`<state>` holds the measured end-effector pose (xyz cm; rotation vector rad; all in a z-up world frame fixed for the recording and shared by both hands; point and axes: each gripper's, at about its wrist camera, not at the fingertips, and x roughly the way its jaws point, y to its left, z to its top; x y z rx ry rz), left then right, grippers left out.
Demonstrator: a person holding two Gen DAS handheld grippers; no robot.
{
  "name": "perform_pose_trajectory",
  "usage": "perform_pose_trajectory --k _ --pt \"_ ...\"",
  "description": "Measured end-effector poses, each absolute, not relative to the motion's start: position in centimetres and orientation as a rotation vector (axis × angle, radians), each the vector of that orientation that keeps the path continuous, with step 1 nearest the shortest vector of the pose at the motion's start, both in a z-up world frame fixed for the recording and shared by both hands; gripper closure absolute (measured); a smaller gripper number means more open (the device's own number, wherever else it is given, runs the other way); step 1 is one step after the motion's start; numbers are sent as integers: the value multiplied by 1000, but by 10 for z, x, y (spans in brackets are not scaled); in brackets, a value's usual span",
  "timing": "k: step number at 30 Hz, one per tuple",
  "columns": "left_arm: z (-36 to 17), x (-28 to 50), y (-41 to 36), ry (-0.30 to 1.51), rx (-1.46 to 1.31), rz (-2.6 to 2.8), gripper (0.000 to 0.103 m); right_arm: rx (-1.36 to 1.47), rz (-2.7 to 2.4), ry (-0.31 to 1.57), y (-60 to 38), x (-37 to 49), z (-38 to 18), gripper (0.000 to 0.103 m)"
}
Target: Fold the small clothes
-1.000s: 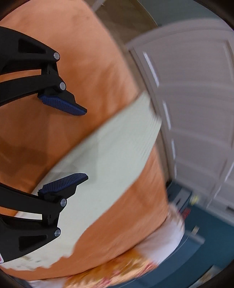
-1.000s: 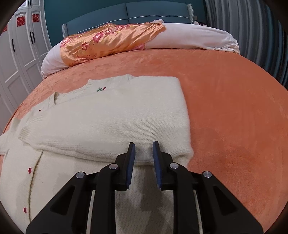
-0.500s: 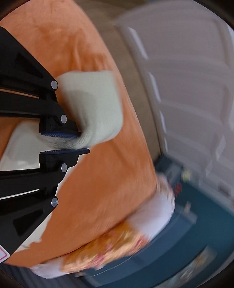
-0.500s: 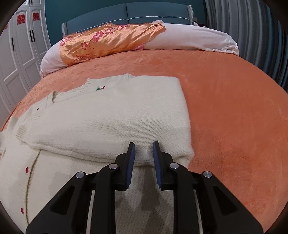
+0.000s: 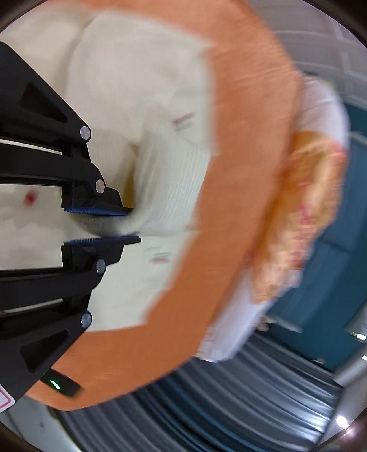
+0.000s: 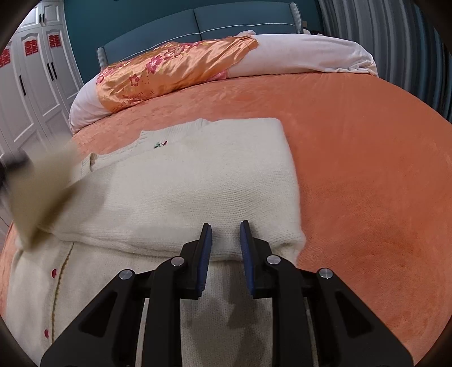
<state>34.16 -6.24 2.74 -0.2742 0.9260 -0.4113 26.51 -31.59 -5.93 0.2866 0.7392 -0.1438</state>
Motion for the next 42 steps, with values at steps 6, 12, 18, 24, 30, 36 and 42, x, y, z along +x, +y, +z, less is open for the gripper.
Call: perform_pose_trajectory --k 6,12,18,24,30,36,42 --pt "-20 302 -56 975 -336 -360 67 313 -128 734 -321 264 -59 83" --pt "-8 285 34 912 -377 -213 57 297 -150 760 -316 265 -44 73" --pt "-25 285 128 924 -555 -47 57 267 45 733 -236 272 -2 39" --pt "-25 300 145 927 -626 -43 57 112 100 853 -149 319 -11 27" --pt "-30 315 141 941 -585 -23 57 236 58 863 -167 343 -8 82" --pt "-36 314 138 912 -554 -11 57 527 -45 842 -269 325 -20 62" --pt "-35 318 146 922 -734 -40 57 769 31 843 -315 306 -42 47"
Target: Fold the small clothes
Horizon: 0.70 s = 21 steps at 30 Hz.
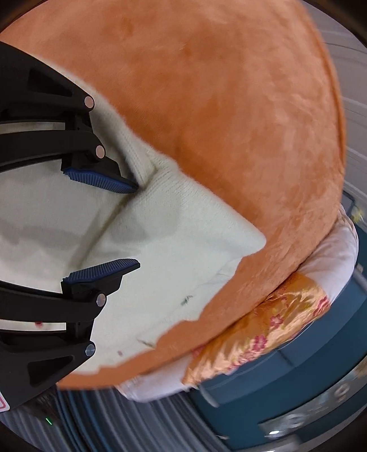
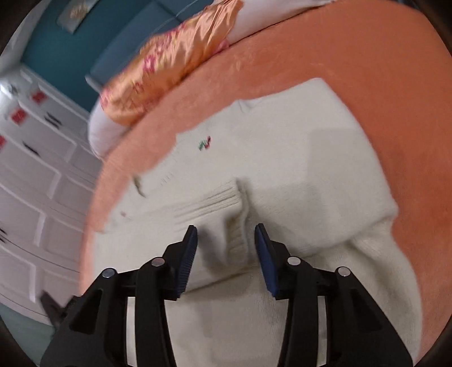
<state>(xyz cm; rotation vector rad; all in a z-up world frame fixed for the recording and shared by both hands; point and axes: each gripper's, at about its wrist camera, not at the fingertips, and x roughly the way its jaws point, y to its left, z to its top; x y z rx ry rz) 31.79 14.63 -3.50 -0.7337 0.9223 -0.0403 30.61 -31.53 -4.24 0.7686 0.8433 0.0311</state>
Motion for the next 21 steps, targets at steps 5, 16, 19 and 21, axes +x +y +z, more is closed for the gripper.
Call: perform_pose_trajectory --k 5,16,19,21 --pt "-38 330 152 939 -801 -17 60 721 7 921 -307 329 -46 66" --pt "-12 339 144 820 -596 -31 88 378 178 507 -267 327 71 96" --pt "-40 341 129 891 -510 7 87 420 -1 871 -292 368 -25 96" --pt "-44 336 120 868 -432 20 83 532 10 835 -306 357 -37 96"
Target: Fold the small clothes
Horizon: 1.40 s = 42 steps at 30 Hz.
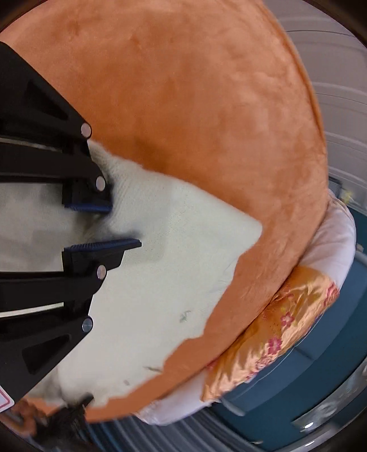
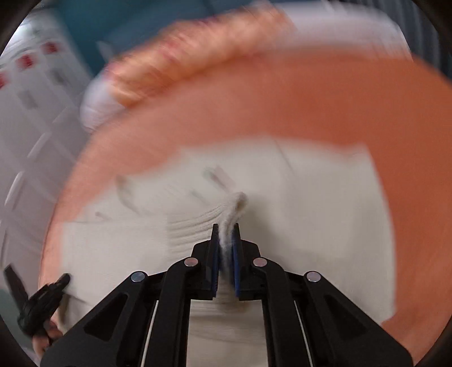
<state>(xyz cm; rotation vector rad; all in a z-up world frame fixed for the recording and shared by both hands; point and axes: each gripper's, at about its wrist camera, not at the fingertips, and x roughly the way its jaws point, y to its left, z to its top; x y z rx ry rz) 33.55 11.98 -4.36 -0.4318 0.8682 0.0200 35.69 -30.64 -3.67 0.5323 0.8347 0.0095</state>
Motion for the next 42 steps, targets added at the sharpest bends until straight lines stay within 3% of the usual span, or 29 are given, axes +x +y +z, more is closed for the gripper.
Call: perform_pose_trajectory --k 3,6,10,13,19,24,28,32,34,38,42 --pt "-46 333 116 850 -383 21 83 509 24 750 -302 344 -24 96" --pt "-47 332 111 841 -345 35 82 345 -30 892 -288 359 -56 94" --pt "-46 333 106 844 -303 49 82 272 -185 826 -278 342 -24 86" --pt "-47 333 103 839 -276 61 81 310 -147 738 -261 321 3 86" --pt "-48 332 98 831 -241 76 80 180 294 841 -121 378 13 86" --pt "-47 332 97 831 -231 80 80 146 412 948 -43 430 -18 86" --pt "-48 333 93 829 -204 91 79 97 378 976 -53 422 -43 91" --pt "-50 333 94 823 -213 85 78 107 294 934 -124 403 -43 92" --pt "-50 334 93 823 -209 85 78 212 283 934 -176 388 -45 101" --pt "-50 334 92 826 -197 92 77 348 88 927 -264 347 -40 95" --pt "-50 334 91 828 -190 98 77 481 -21 893 -317 306 -32 66"
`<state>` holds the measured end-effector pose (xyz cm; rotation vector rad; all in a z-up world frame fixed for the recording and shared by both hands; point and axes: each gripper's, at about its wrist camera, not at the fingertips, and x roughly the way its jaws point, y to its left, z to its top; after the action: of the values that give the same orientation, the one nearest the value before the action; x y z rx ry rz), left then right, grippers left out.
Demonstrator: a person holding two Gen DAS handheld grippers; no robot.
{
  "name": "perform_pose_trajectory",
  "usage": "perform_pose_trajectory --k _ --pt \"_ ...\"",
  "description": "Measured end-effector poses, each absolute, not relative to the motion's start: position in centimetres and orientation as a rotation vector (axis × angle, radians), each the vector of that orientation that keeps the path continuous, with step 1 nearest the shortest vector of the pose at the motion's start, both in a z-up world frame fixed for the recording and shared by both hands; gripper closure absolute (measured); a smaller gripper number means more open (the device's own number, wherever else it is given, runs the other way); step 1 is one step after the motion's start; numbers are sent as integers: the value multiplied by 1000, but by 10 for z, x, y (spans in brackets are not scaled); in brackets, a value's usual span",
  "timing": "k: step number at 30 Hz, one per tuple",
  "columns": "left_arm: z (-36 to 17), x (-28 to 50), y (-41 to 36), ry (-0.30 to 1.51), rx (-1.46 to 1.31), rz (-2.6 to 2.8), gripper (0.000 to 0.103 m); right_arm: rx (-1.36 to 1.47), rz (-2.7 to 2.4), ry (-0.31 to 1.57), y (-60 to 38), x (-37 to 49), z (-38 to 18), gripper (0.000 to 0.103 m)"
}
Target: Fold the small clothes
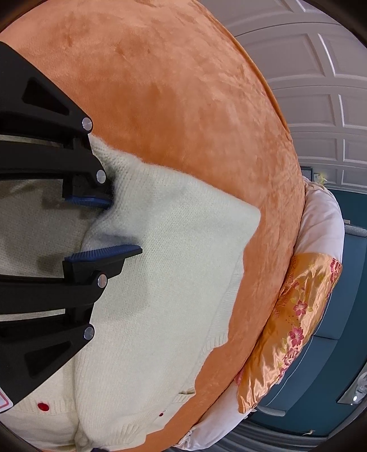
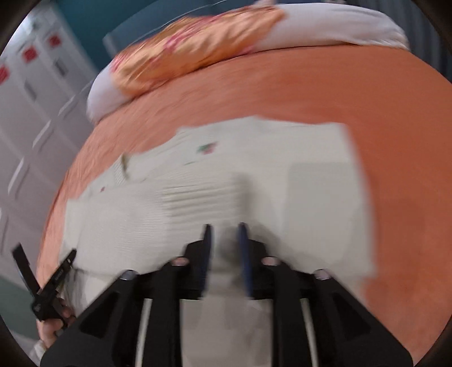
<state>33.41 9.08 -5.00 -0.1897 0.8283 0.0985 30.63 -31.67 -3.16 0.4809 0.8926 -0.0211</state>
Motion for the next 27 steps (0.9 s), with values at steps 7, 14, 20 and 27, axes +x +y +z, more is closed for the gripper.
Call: perform_pose_trajectory --k 7,14,20,27 --pt "-39 346 88 908 -163 110 80 568 52 979 -307 330 -45 73" --pt "-5 353 107 926 -247 83 93 458 141 632 -293 303 49 98" --pt "-34 353 86 976 -50 151 89 410 -36 976 -313 330 -52 103" --pt "-26 339 70 962 68 192 86 467 7 906 -312 302 -24 98"
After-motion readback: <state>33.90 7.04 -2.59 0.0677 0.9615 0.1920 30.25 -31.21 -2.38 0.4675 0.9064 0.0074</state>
